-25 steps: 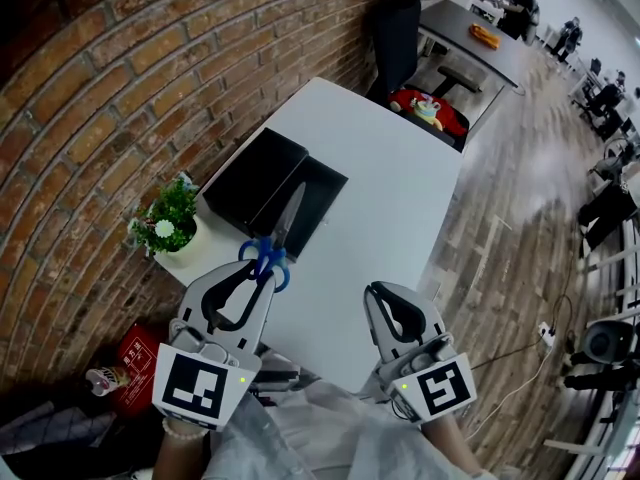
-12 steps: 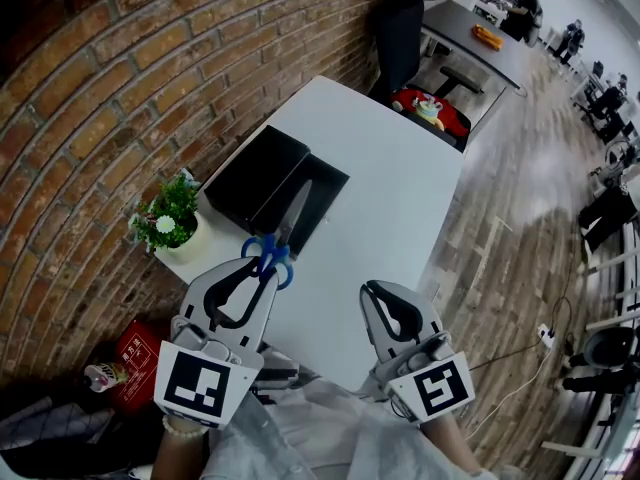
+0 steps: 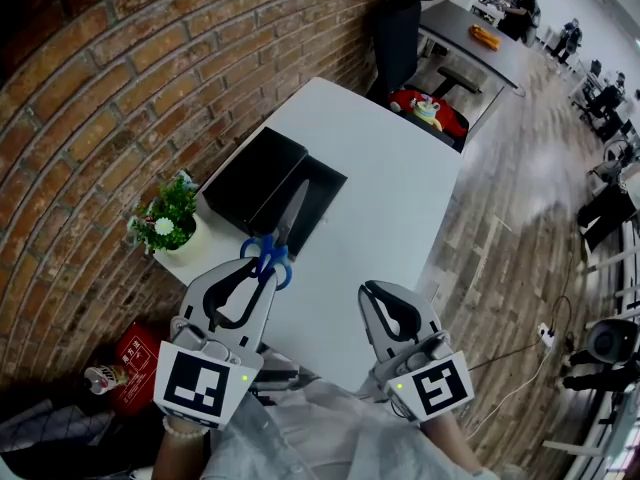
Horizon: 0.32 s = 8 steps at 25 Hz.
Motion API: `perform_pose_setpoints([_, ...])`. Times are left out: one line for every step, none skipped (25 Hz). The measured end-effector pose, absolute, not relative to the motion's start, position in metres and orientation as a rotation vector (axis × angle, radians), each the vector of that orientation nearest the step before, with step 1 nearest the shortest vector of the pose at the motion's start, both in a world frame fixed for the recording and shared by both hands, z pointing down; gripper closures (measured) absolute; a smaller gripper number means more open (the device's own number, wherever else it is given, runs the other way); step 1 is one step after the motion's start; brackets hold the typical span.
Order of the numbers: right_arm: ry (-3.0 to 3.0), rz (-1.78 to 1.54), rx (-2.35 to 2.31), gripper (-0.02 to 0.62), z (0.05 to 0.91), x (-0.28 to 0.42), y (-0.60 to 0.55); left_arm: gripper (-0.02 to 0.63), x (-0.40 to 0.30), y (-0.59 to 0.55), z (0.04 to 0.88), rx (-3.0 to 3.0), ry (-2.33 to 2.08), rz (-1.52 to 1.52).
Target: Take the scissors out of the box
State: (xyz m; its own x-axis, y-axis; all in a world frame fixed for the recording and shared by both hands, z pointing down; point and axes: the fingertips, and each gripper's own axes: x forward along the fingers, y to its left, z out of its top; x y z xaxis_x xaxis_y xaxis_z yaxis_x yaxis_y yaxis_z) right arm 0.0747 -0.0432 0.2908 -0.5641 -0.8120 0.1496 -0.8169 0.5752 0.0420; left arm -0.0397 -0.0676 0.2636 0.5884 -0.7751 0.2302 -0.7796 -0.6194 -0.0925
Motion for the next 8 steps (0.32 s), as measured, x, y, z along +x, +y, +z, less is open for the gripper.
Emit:
perform_pose_setpoints([-2.644,0.051,1.372,0.543,0.2928,0.0748,-0.0423,0.514,-0.0399,-0.0676,0.2645,2.783,-1.361,0.395])
perform_pose_setpoints([-2.637,0.056,1.365,0.543,0.2950,0.0749,-0.0416,0.515,-0.0402,-0.0678,0.2654,2.781,-1.361,0.399])
perform_pose_setpoints([-2.633,0.058,1.361,0.543,0.2963,0.0747,-0.0414,0.515,-0.0406,-0.0682,0.2662,2.779,-1.362,0.400])
perform_pose_setpoints([-2.634,0.057,1.359,0.543,0.2967,0.0742,-0.0415,0.514,-0.0409,-0.0684,0.2670,2.778,-1.361,0.401])
perform_pose_setpoints([-2.637,0.054,1.359,0.543,0.2964,0.0735,-0.0420,0.515,-0.0410,-0.0685,0.2678,2.777,-1.360,0.403])
perform_pose_setpoints([-2.642,0.051,1.360,0.543,0.2958,0.0728,-0.0425,0.514,-0.0410,-0.0686,0.2685,2.776,-1.359,0.405])
perform_pose_setpoints([-2.646,0.049,1.360,0.543,0.2955,0.0722,-0.0429,0.515,-0.0410,-0.0687,0.2692,2.775,-1.357,0.407])
perform_pose_setpoints([-2.649,0.047,1.359,0.543,0.2953,0.0716,-0.0433,0.515,-0.0409,-0.0687,0.2699,2.775,-1.356,0.409])
